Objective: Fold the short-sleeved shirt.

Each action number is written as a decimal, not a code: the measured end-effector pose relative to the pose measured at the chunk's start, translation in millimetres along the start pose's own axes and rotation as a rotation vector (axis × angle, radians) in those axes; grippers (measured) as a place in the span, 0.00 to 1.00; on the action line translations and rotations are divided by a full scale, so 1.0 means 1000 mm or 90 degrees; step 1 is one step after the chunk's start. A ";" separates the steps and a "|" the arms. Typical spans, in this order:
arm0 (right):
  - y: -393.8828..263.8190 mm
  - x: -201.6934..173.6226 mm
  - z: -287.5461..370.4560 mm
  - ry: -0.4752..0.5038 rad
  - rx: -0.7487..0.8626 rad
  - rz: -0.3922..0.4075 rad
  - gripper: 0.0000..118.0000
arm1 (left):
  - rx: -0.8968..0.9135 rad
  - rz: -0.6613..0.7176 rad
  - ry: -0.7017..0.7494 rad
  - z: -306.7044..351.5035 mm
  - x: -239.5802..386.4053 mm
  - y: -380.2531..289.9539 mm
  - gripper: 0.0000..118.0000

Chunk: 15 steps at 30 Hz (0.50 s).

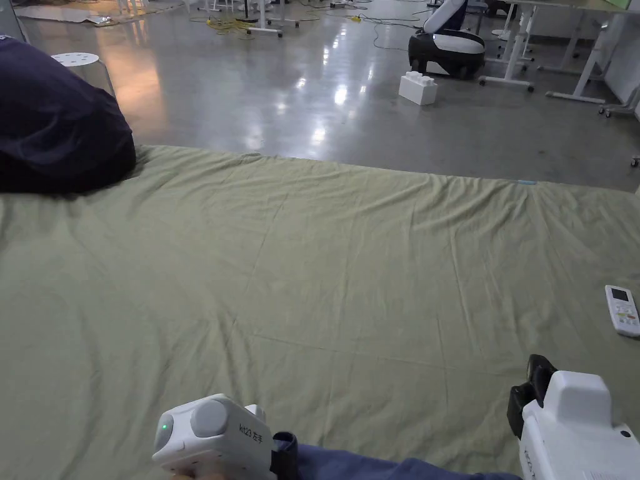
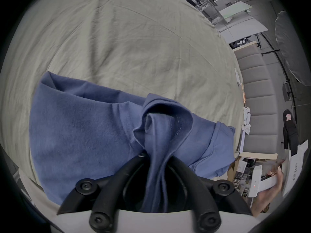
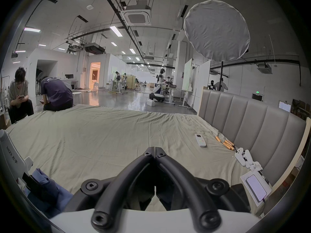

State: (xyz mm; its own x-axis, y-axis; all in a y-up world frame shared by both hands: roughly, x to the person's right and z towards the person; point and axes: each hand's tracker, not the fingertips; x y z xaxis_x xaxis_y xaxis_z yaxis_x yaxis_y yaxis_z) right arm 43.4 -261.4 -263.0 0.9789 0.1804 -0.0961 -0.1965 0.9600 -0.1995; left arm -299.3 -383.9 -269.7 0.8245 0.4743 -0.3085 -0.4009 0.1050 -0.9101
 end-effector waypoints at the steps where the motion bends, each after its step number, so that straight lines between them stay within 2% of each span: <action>1: 0.000 0.001 0.000 0.000 -0.001 -0.001 0.00 | 0.003 -0.002 -0.004 0.002 0.000 0.000 0.20; 5: -0.001 0.000 -0.001 0.002 -0.003 0.000 0.00 | 0.021 -0.006 -0.046 0.024 -0.001 0.000 0.44; 12: 0.000 -0.002 -0.002 0.006 -0.002 -0.001 0.00 | 0.084 -0.049 -0.124 0.079 -0.007 0.003 0.46; 15: 0.000 -0.002 -0.002 0.009 -0.003 -0.001 0.00 | 0.124 -0.047 -0.107 0.091 -0.010 0.000 0.45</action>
State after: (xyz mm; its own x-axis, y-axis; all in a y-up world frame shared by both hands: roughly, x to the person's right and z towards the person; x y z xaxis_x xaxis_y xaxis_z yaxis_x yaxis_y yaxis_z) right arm 40.9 -261.9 -264.5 0.9782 0.1762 -0.1095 -0.1956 0.9592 -0.2039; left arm -343.8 -309.2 -241.0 0.7834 0.5956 -0.1776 -0.4240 0.3031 -0.8534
